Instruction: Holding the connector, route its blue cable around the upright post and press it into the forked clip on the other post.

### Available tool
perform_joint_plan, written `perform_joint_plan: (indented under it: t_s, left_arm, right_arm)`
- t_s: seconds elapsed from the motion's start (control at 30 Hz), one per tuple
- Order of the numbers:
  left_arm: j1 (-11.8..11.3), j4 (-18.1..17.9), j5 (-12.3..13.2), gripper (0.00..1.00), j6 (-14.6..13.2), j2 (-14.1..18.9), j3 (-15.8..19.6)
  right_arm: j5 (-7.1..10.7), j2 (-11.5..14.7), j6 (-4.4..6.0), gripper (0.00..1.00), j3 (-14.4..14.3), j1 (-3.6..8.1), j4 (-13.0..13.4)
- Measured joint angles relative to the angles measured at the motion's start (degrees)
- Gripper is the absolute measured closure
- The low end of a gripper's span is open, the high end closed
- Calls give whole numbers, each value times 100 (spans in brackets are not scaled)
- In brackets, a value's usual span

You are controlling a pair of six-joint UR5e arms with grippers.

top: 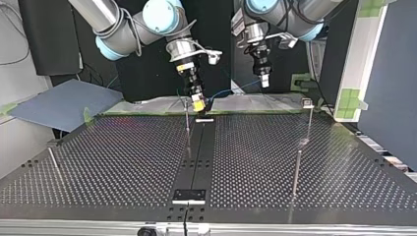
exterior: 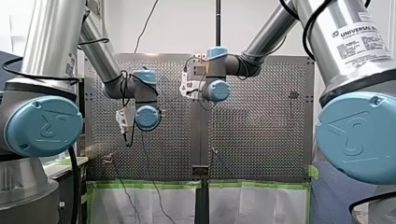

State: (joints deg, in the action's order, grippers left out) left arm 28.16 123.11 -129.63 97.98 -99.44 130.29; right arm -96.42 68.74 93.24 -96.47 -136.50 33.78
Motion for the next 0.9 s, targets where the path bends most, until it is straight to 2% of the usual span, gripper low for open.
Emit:
perform_joint_plan:
  t_s: [0.3, 0.57, 0.73, 0.9]
  left_arm:
    - [-106, 427, -399, 98, 35, 427, -428]
    - [-246, 815, -721, 95, 34, 813, -814]
    - [-335, 1037, -762, 95, 33, 1035, -1035]
    - [-448, 1281, -763, 95, 29, 1280, -1281]
  right_arm:
    - [143, 345, -54, 100, 401, 82, -402]
    - [387, 378, -74, 100, 757, 133, -714]
    - [613, 380, -160, 100, 972, 138, -827]
    - [828, 378, -183, 100, 1080, 144, -858]
